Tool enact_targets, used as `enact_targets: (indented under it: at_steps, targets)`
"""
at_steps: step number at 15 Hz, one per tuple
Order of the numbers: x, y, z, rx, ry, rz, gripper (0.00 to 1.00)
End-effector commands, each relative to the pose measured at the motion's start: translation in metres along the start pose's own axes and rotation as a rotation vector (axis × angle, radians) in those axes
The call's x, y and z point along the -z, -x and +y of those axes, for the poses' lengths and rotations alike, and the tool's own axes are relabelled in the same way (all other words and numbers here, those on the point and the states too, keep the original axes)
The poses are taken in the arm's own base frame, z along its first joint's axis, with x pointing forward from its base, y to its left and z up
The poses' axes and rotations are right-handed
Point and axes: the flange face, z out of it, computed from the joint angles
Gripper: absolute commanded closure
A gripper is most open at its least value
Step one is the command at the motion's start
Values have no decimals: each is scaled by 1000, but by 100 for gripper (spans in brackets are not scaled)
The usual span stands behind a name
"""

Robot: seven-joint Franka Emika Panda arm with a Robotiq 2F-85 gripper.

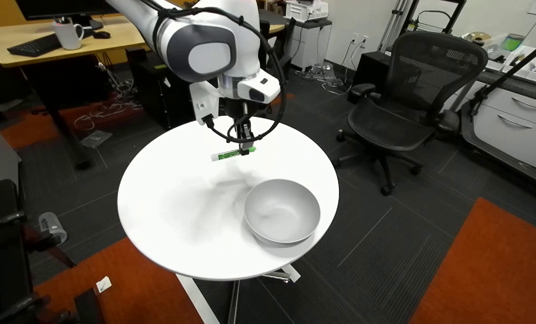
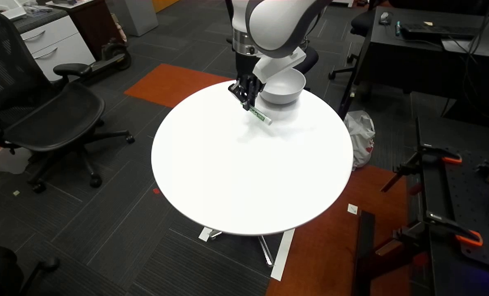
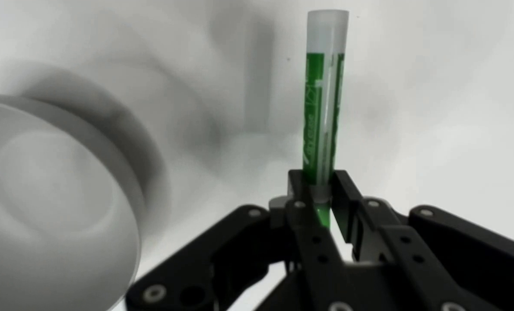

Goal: Take the green marker out of the grey bowl

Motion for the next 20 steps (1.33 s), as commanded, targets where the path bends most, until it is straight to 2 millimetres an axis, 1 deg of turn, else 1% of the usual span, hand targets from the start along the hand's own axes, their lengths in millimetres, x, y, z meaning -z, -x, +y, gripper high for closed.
enact_targets:
  at_steps: [1,3,6,7,8,9,10,11,12,20]
  targets:
    - [-14,2,-4,-44,14,31,95]
    - [-25,2,-3,-48,9,18,95]
    - [-35,1,1,-52,6,-4,95]
    - [-37,1,1,-56,8,-12,56]
    - [-38,1,2,-53,7,-24,55]
    - [-39,5,2,-33,17,-18,73]
    - [-41,5,2,-33,17,-19,67]
    - [-41,5,2,-33,17,-19,58]
    - [-42,5,2,-33,17,-19,55]
    - [-41,4,2,-34,16,-17,55]
